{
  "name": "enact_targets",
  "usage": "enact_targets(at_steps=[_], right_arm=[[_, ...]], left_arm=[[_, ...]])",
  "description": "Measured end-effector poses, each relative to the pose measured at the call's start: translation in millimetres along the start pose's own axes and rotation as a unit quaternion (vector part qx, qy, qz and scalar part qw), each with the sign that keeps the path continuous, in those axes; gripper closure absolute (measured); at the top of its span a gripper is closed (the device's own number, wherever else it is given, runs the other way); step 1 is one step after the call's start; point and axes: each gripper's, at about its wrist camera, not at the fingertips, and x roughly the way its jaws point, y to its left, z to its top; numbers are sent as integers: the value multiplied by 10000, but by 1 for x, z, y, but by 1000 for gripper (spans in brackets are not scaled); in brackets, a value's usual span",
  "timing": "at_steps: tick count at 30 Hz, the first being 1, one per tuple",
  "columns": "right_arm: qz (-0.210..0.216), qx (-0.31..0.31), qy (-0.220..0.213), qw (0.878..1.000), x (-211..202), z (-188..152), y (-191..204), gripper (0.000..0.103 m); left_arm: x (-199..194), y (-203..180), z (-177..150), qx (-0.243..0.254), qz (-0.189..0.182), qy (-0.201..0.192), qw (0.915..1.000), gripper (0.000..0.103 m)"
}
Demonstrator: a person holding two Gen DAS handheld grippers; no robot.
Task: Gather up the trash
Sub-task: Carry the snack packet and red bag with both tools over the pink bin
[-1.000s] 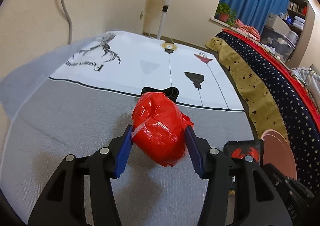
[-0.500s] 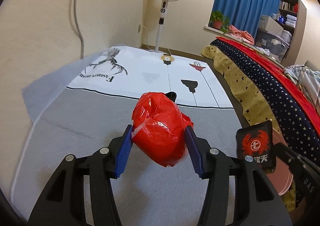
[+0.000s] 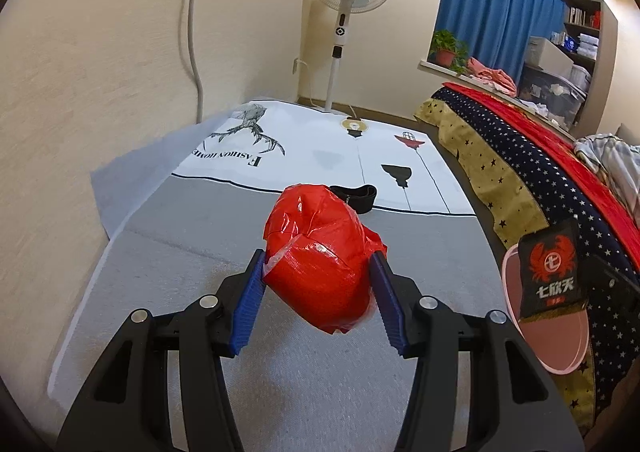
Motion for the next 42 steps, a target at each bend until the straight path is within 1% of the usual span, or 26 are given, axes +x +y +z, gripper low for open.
enact_targets(at_steps=[9, 14, 18, 25, 31, 42], right_arm=[[-310, 21, -254, 9992, -23, 19, -24, 103], [-552, 42, -455, 9974, -44, 40, -50, 103], [-832, 80, -531, 9951, -55, 51, -74, 103], [-1157, 221, -430, 9921, -53, 52, -99, 103], [-1386, 227, -414, 9892, -50, 51, -109, 103], [-1559, 407, -248, 9866, -43, 46, -133, 103]], left_arm=[[-7, -15, 1, 125, -218, -127, 9996, 52], [-7, -33, 2, 276, -411, -172, 9986, 52], [-3, -50, 3, 371, -596, -178, 9974, 52], [1, -92, 1, 668, -943, -208, 9931, 52], [8, -130, -4, 951, -1242, -168, 9875, 51], [24, -200, -19, 1370, -1672, -29, 9763, 51]])
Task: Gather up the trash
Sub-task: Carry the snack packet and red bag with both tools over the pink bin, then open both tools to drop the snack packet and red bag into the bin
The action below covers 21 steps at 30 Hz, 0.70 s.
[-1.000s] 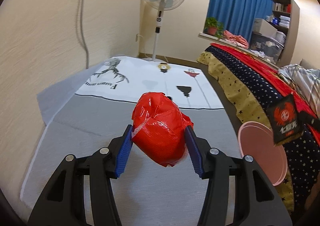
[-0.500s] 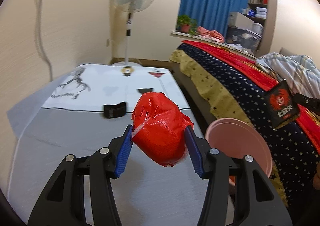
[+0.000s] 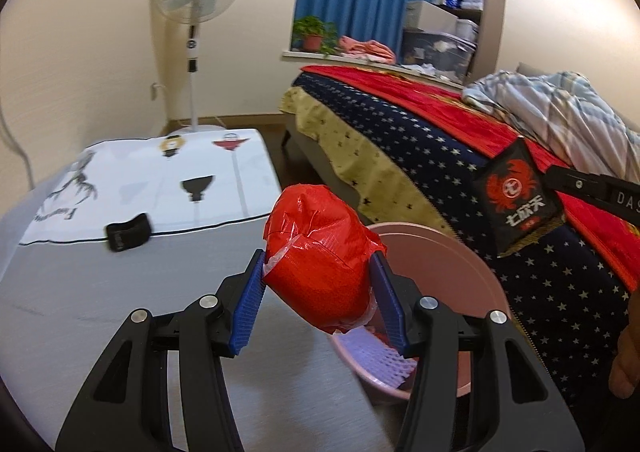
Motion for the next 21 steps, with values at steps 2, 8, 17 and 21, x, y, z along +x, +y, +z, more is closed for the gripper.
enact_targets(at_steps=[2, 8, 17, 21], right_arm=[[-10, 22, 17, 10000, 1, -1, -1, 103], [-25, 49, 38, 10000, 2, 0, -4, 103], [-27, 70, 40, 10000, 2, 0, -6, 103], [-25, 70, 41, 10000, 2, 0, -6, 103]], left_arm=[[5, -7, -1, 38, -53, 29, 10000, 51], [16, -22, 0, 86, -180, 98, 9998, 51], [18, -32, -1, 105, -261, 112, 9995, 51], [17, -32, 0, 82, -270, 89, 9996, 51]])
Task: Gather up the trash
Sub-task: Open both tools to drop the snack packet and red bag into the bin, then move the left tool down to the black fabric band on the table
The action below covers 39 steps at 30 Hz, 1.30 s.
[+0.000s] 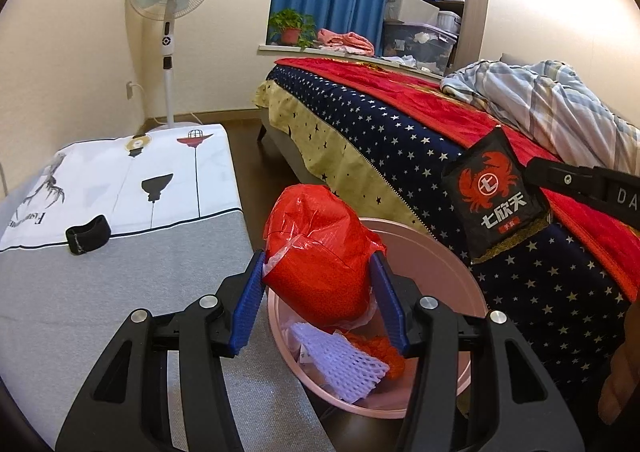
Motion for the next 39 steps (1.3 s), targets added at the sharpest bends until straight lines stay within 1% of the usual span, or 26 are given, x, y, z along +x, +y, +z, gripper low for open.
enact_targets(at_steps=[25, 29, 30, 31, 32, 33, 34, 35, 39], right_arm=[[-41, 52, -3, 10000, -5, -2, -7, 103], [-56, 41, 3, 10000, -5, -2, -8, 102], [-72, 43, 5, 10000, -5, -2, -8, 100], [-122, 49, 34, 9999, -4, -3, -9, 98], [-131, 76, 56, 9999, -4, -3, -11, 87], [-145, 104, 57, 9998, -4, -4, -11, 79], [-188, 139, 42, 9997, -5, -4, -12, 62], [-207, 148, 29, 9997, -5, -4, -13, 57], [-199, 163, 36, 9997, -6, -5, -12, 57]], left_arm=[[-4, -1, 2, -17, -65, -30, 10000, 51], [-4, -6, 3, 19, -176, -7, 9998, 50], [-4, -8, 3, 50, -205, 12, 9998, 49], [-3, -11, 4, 85, -229, 47, 9997, 41], [-2, -13, 3, 121, -200, 82, 9997, 36], [-2, -14, 3, 127, -159, 82, 9998, 35], [-2, -14, 2, 114, -150, 87, 9998, 35], [-2, -13, 2, 67, -169, 96, 9998, 35], [-7, -6, 2, 32, -170, 43, 9998, 37]])
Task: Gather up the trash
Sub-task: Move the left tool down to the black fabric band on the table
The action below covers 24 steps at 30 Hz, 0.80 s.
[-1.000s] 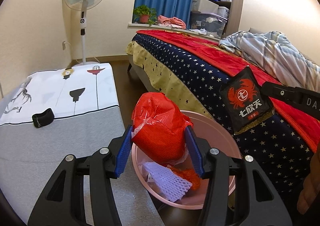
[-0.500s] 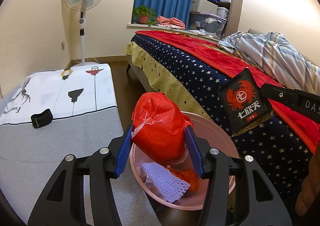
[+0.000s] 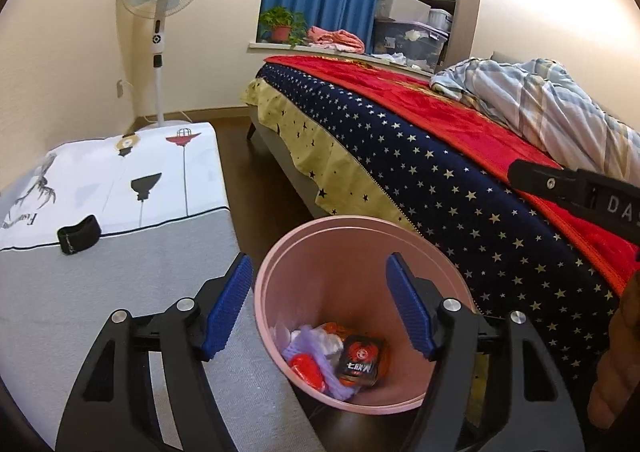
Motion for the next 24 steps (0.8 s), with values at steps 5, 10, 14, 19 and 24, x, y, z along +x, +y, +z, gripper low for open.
enact_targets(at_steps=[5, 10, 14, 19, 24], right_arm=[[68, 41, -35, 10000, -4, -2, 4, 57], [196, -79, -44, 9998, -9, -9, 15, 50], [320, -141, -17, 9994, -9, -14, 26, 50], [527, -282, 24, 9982, -4, -23, 47, 50], [706, -326, 159, 9968, 10, -32, 66, 50]], left_arm=[[-9, 8, -1, 16, 85, -40, 10000, 48], [-20, 21, -4, -53, 202, -101, 9997, 61], [-30, 33, -8, -76, 311, -142, 9994, 70], [-39, 60, -15, -188, 530, -151, 9983, 77], [-45, 93, -22, -420, 802, -140, 9958, 78]])
